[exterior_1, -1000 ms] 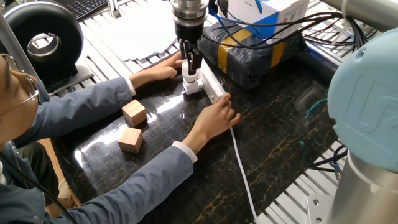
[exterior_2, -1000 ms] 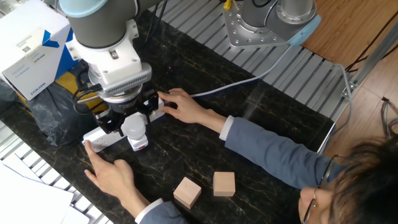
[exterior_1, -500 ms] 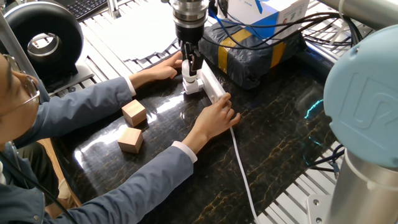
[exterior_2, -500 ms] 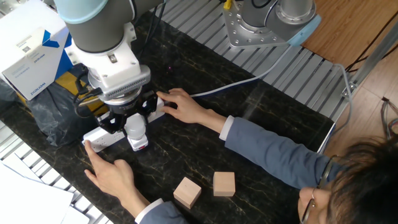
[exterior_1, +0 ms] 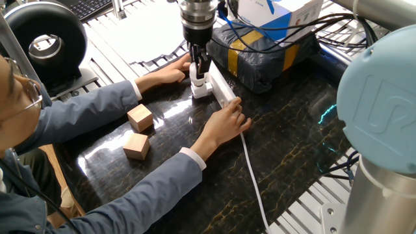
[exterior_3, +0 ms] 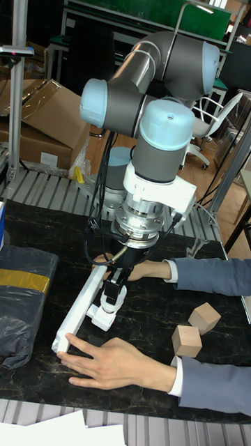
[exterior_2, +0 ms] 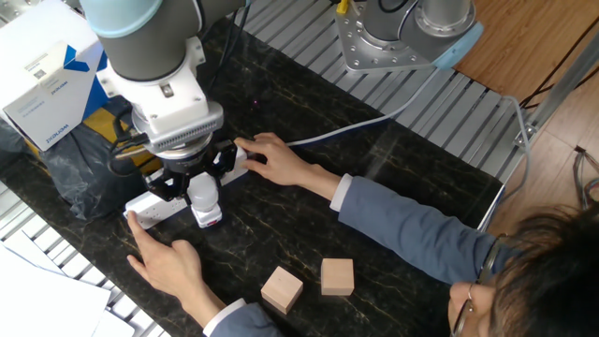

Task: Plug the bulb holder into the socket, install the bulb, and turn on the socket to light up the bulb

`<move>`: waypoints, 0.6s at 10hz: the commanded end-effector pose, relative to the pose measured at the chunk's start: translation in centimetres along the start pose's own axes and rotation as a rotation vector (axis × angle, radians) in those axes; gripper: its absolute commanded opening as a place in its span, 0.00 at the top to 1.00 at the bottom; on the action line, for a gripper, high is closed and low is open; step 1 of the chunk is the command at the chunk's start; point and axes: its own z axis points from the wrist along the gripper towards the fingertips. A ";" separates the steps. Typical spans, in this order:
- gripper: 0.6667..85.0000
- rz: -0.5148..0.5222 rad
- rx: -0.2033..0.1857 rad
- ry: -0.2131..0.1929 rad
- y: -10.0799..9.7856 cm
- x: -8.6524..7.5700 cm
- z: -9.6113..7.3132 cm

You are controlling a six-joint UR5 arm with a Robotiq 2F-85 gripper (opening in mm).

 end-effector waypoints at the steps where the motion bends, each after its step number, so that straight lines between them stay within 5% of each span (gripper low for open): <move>1: 0.66 0.098 -0.031 0.008 0.7 0.0 -0.4; 6: 0.70 0.206 -0.060 0.009 1.0 -0.4 -0.1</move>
